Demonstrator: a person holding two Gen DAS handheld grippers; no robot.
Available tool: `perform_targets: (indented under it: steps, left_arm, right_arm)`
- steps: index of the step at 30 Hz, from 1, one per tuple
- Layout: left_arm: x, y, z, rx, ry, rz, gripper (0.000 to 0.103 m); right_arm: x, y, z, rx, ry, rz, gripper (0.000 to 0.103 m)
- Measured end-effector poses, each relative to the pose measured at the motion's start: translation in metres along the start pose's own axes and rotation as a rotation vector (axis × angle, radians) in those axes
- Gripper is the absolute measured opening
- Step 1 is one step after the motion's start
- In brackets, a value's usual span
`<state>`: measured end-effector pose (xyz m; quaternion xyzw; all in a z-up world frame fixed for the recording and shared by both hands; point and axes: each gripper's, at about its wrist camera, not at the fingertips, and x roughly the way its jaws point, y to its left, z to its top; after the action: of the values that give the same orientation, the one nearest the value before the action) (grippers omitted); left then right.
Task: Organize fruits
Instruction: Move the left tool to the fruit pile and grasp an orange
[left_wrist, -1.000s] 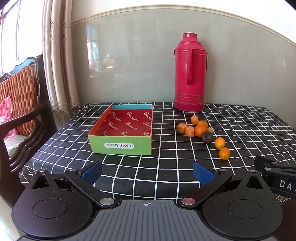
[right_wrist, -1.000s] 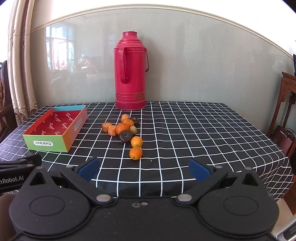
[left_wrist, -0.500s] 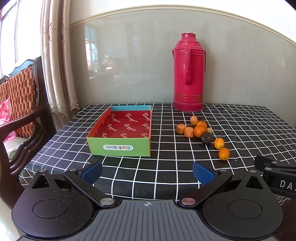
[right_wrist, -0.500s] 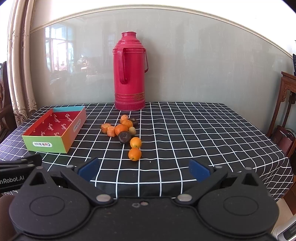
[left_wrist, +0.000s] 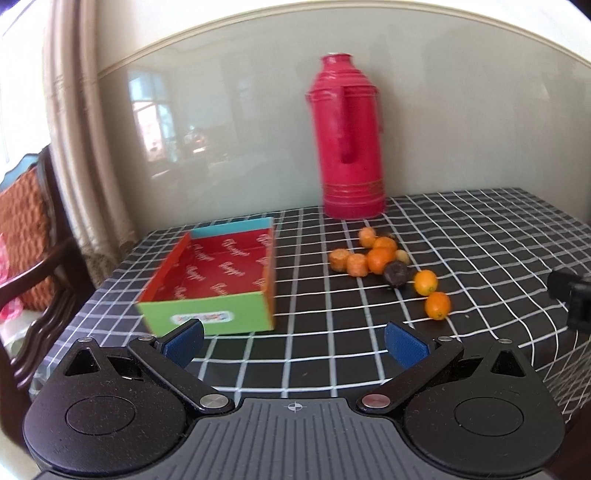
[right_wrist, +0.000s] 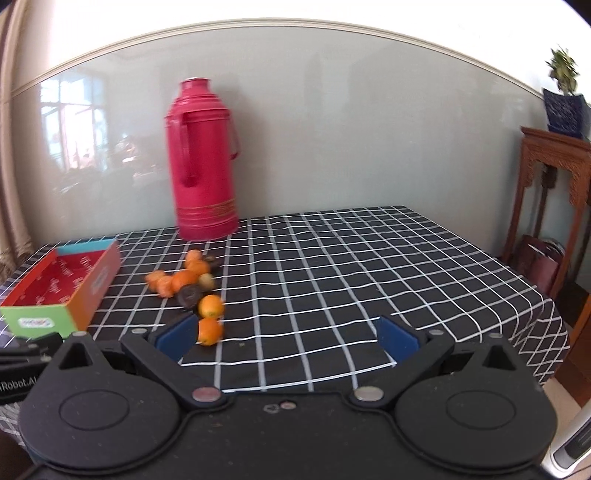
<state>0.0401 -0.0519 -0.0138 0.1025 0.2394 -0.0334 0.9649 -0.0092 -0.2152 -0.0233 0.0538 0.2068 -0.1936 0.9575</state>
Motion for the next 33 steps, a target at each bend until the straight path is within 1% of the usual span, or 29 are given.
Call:
perform_targets:
  steps: [6,12,15,19,22,23,24,25,26,28,30,31,32,33]
  left_arm:
    - [0.034,-0.04,0.004,0.071,0.021,-0.051,0.103]
    - [0.068,-0.074,0.006,0.106,0.001,-0.084,0.103]
    - [0.085,-0.088,0.005,0.113,0.015,-0.121,0.103]
    - [0.098,-0.103,0.003,0.142,-0.01,-0.147,0.103]
    - [0.106,-0.112,0.001,0.163,-0.013,-0.164,0.103]
    - [0.109,-0.114,0.001,0.167,-0.011,-0.169,0.1]
    - [0.113,-0.116,0.001,0.169,-0.008,-0.174,0.094]
    - [0.116,-0.118,0.002,0.171,0.004,-0.187,0.082]
    - [0.121,-0.119,0.002,0.169,0.022,-0.205,0.076]
    - [0.126,-0.121,0.003,0.154,0.038,-0.221,0.073]
    - [0.127,-0.122,0.001,0.152,0.03,-0.227,0.068]
    - [0.128,-0.123,0.001,0.153,0.026,-0.237,0.059]
    - [0.127,-0.123,0.001,0.15,0.024,-0.254,0.045]
    - [0.127,-0.124,0.0,0.148,0.028,-0.266,0.037]
  right_arm:
    - [0.022,-0.021,-0.005,0.032,-0.015,-0.07,0.097]
    - [0.045,-0.042,-0.007,0.086,-0.035,-0.118,0.097]
    - [0.058,-0.046,-0.006,0.089,-0.038,-0.145,0.097]
    - [0.071,-0.048,-0.003,0.092,-0.049,-0.158,0.097]
    - [0.079,-0.046,-0.002,0.093,-0.049,-0.161,0.097]
    - [0.081,-0.045,-0.002,0.091,-0.045,-0.162,0.097]
    - [0.083,-0.044,-0.002,0.089,-0.041,-0.163,0.097]
    - [0.084,-0.043,-0.003,0.086,-0.039,-0.167,0.097]
    - [0.086,-0.043,-0.004,0.085,-0.039,-0.171,0.097]
    - [0.089,-0.044,-0.006,0.088,-0.037,-0.176,0.097]
    - [0.091,-0.044,-0.008,0.096,-0.028,-0.178,0.097]
    - [0.092,-0.045,-0.009,0.1,-0.024,-0.178,0.097]
    - [0.093,-0.045,-0.01,0.104,-0.019,-0.178,0.097]
    - [0.095,-0.045,-0.01,0.106,-0.014,-0.178,0.097]
